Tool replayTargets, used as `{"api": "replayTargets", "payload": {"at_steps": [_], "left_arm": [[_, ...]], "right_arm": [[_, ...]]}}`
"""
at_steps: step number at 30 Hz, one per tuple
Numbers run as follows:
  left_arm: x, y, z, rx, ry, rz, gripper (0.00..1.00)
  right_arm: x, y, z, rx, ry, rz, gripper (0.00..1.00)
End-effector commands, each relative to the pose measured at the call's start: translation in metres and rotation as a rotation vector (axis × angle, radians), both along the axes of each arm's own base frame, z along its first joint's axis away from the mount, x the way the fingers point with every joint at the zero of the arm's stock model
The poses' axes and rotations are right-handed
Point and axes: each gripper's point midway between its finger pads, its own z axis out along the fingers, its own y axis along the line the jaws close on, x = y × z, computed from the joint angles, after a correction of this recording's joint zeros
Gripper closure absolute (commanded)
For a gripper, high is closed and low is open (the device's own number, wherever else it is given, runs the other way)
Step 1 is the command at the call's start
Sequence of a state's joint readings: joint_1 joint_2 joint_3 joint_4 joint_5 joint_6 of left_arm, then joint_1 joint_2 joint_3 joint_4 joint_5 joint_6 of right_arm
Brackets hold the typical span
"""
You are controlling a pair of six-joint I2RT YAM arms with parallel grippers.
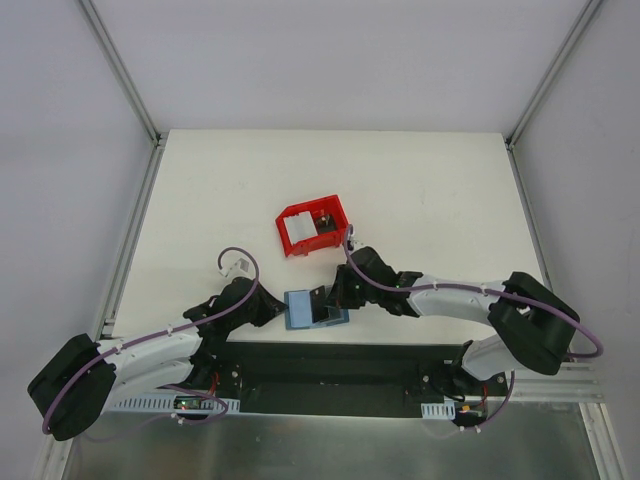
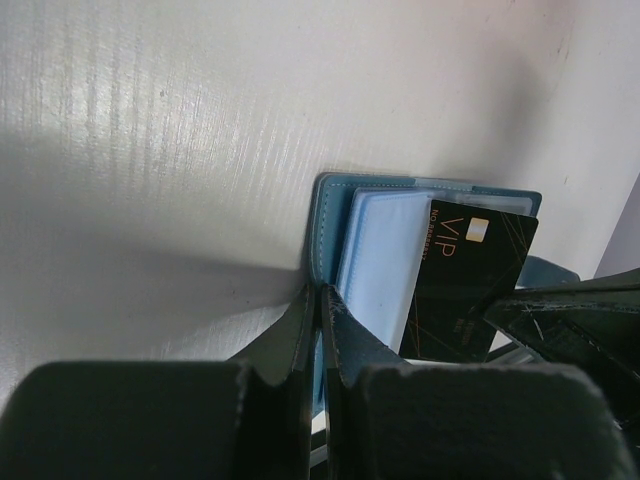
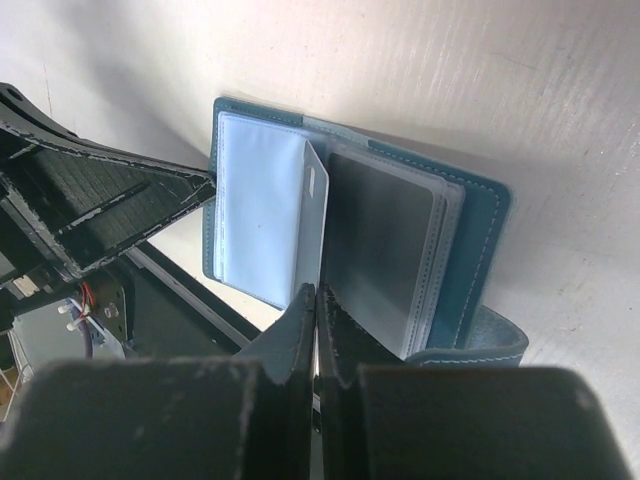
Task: Put the credit cards into the card holder
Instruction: Insert the credit card into the card holder.
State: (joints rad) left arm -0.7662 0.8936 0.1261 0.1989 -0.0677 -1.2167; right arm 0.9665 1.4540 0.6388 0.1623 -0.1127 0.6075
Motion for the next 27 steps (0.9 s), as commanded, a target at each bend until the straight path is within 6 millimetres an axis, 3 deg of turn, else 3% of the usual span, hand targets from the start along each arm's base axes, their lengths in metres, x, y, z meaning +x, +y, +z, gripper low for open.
{"api": "replayTargets", "payload": {"at_steps": [1,7,27], "left_arm": [[-0.001,-0.003,0.003,-0.025,-0.006,-0.006,1.00],[-0.002,-0.002,0.000,-0.021,0.001,-0.004,1.00],[-0.004,-0.001,-0.005,-0.033,0.022,0.013,1.00]], "right_arm": [[0.007,0.004,0.021,0.035,-0.063,-0.010,1.00],[0.005,0.002,0.022,0.070,-0.052,-0.037,1.00],[-0.013,-0.006,-0.011,0.136,0.109,-0.129,1.00]]}}
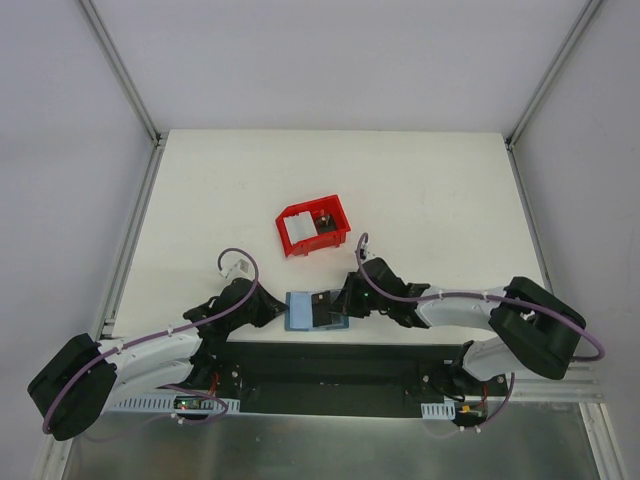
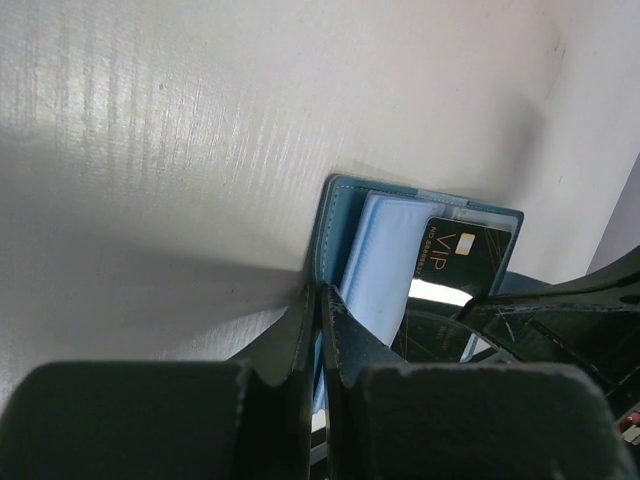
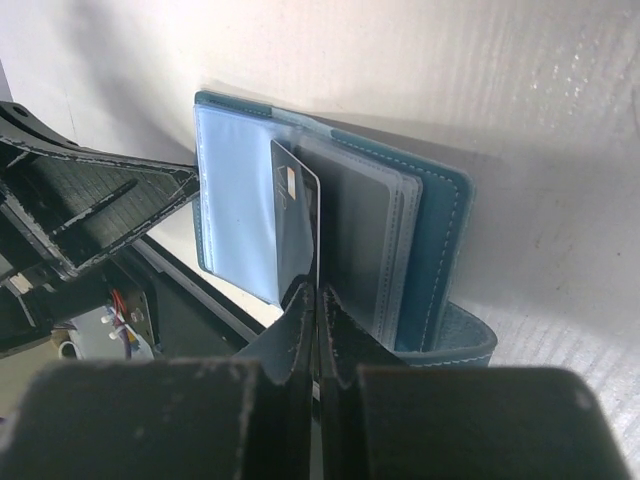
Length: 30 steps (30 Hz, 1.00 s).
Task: Put the credit cards into the card holder
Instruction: Insert the credit card into the card holder.
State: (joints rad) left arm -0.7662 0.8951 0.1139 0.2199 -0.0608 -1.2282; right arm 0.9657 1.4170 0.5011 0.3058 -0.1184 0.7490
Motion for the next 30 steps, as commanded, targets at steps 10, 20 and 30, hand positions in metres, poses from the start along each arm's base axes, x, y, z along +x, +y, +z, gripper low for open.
{"api": "replayTargets", "payload": {"at_steps": [10,20,30], "left_arm": [[-0.005,0.002,-0.006,-0.024,0.020,0.022,1.00],[-0.004,0.002,-0.005,-0.028,0.017,0.026,1.00],[-0.004,0.003,-0.006,-0.027,0.018,0.030,1.00]], "right_arm": [[0.002,-0.010,-0.003,0.068,0.032,-0.133,1.00],[0.002,-0.003,-0.005,0.072,0.056,-0.125,0.99],[0.002,-0.013,-0.004,0.071,0.051,-0.168,1.00]]}}
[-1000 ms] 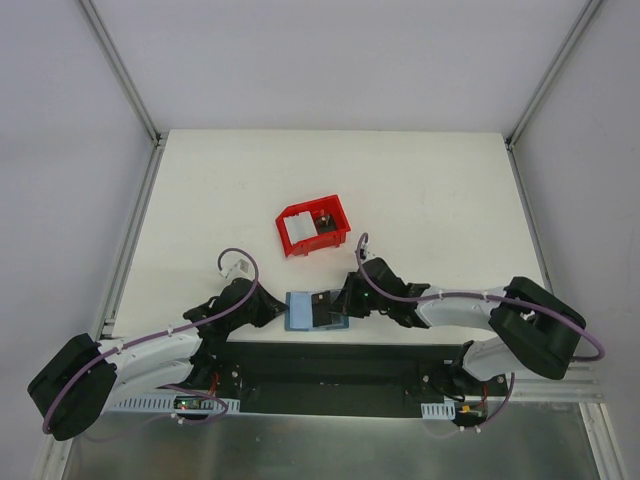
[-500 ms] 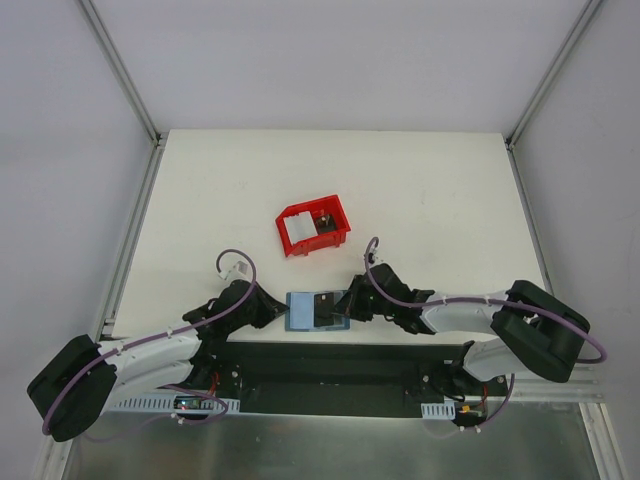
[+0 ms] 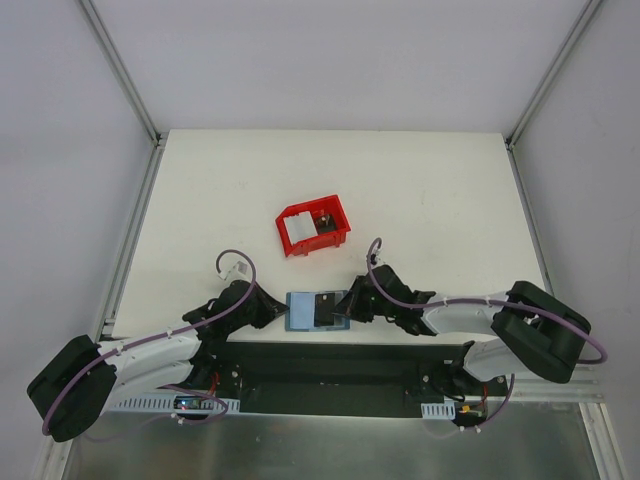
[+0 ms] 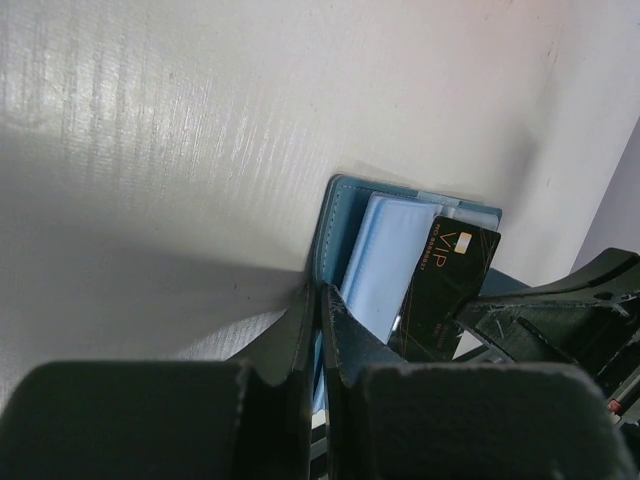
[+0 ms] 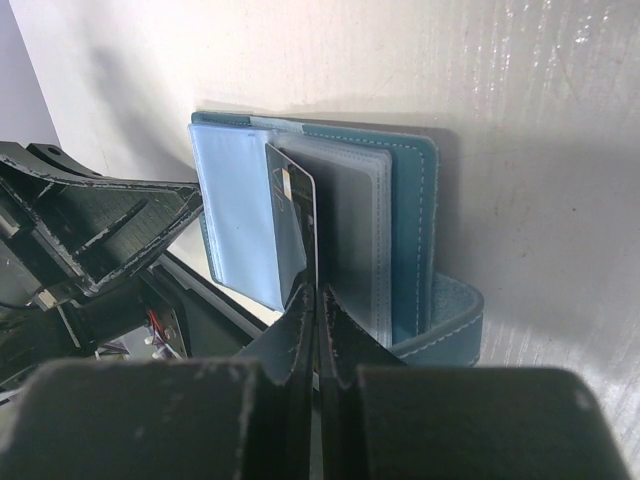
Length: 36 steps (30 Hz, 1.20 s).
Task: Put the credit cards into the card holder
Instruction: Insert the credit card into the card holder.
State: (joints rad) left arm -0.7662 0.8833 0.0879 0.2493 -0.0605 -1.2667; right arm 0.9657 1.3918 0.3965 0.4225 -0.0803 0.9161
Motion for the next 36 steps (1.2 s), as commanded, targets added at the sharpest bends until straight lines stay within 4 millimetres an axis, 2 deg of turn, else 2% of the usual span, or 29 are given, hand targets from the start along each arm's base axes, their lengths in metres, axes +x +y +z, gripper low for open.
{"api": "replayTargets", "payload": {"at_steps": [1,12,24,36], "left_arm": [[-0.003,0.002,-0.004,0.005,0.010,0.004,1.00],[-0.002,0.001,-0.004,0.005,0.010,0.002,1.00],[-0.002,0.002,-0.004,0.006,0.009,0.003,1.00],[-0.003,0.001,-0.003,0.000,0.006,-0.005,1.00]], "right_arm": [[0.003,-0.004,0.002,-0.007,-0.013,-0.028,0.99],[-0.005,0.011,-0.004,0.002,0.043,0.026,1.00],[-0.006,0.017,-0.006,0.009,0.047,0.051,1.00],[-0.001,0.046,0.001,0.036,0.026,0.146,0.99]]}}
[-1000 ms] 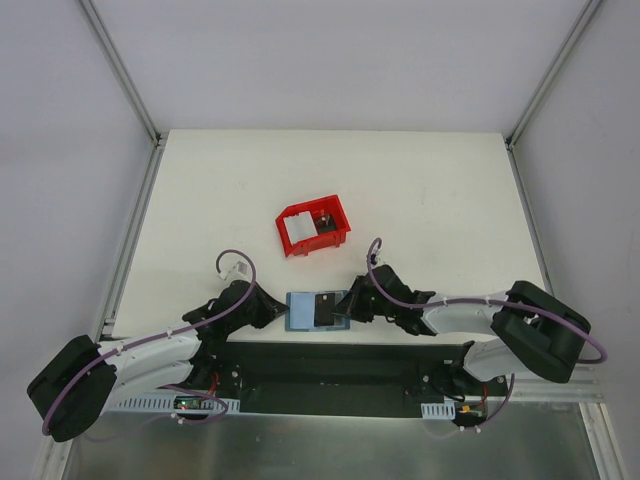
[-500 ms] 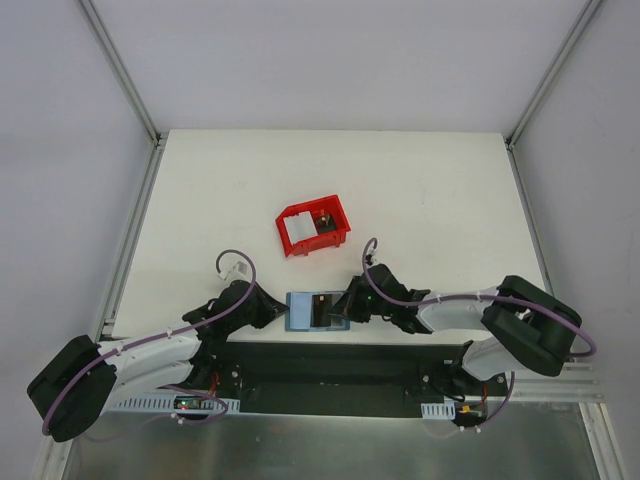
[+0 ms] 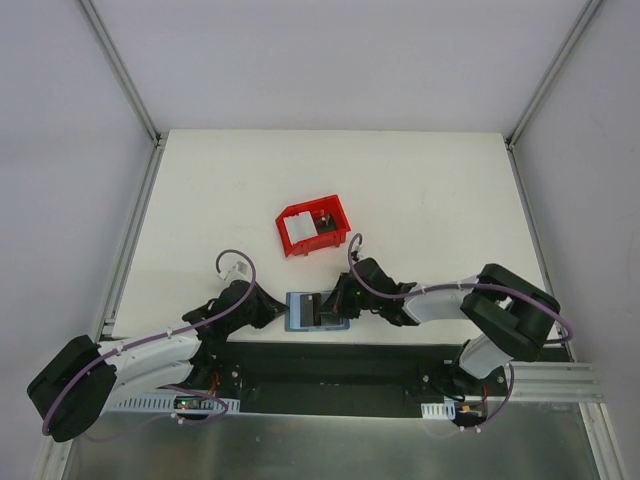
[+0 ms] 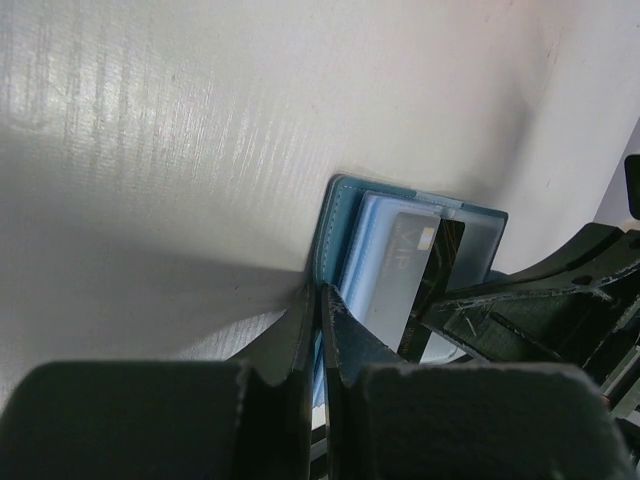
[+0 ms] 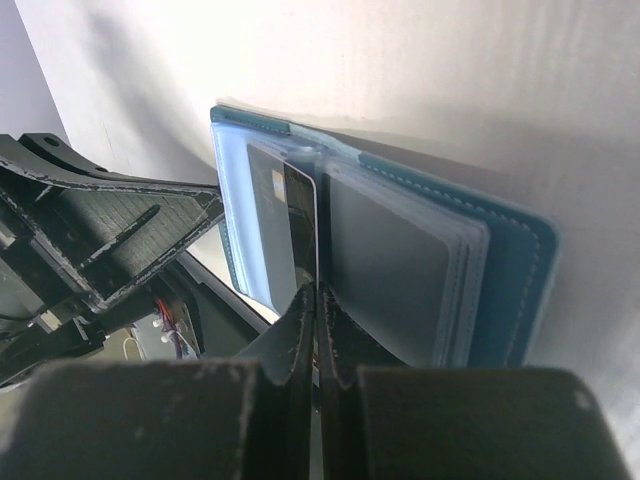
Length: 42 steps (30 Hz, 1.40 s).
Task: Put the credit cards into the card holder
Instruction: Insert the credit card into the card holder.
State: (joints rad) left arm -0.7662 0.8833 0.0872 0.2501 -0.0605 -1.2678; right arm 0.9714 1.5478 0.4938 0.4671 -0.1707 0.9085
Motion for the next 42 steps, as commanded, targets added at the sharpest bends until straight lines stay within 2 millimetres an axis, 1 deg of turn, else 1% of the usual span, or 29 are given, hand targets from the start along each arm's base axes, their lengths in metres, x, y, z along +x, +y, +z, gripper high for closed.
{"api": "replayTargets", "payload": {"at_steps": [1,3,5,8,11,13,16,21,28,36,42], "left_arm": [[-0.003,0.001,-0.003,0.003,0.006,-0.007,1.00],[-0.004,0.001,-0.003,-0.001,0.005,-0.003,1.00],[-0.003,0.003,-0.003,-0.001,0.001,0.003,1.00],[-0.003,0.004,-0.003,0.002,-0.002,0.007,1.00],[-0.003,0.004,-0.002,0.003,-0.005,0.004,1.00],[-0.003,0.004,-0.002,0.005,-0.007,0.000,1.00],[-0.003,0.003,-0.001,0.009,-0.008,-0.005,1.00],[-0.002,0.003,-0.001,0.015,-0.005,-0.007,1.00],[-0.001,0.003,0.000,0.013,-0.011,-0.001,1.00],[-0.001,0.002,-0.001,0.014,-0.010,-0.007,1.00],[-0.001,0.002,-0.001,0.014,-0.010,-0.007,1.00]], "right_arm": [[0.000,0.019,0.007,0.022,-0.029,0.075,0.99],[0.002,0.020,0.009,0.019,-0.047,0.080,0.98],[0.005,0.017,0.012,0.003,-0.075,0.077,0.95],[0.010,0.006,0.015,-0.064,-0.118,0.078,0.85],[0.012,-0.003,0.016,-0.129,-0.154,0.089,0.78],[0.013,-0.006,0.018,-0.143,-0.164,0.090,0.74],[0.011,-0.001,0.020,-0.135,-0.167,0.114,0.71],[0.006,0.008,0.016,-0.137,-0.143,0.157,0.69],[0.005,0.020,0.014,-0.136,-0.132,0.203,0.69],[0.004,0.039,0.021,-0.098,-0.136,0.266,0.69],[0.002,0.047,0.029,-0.071,-0.156,0.287,0.69]]}}
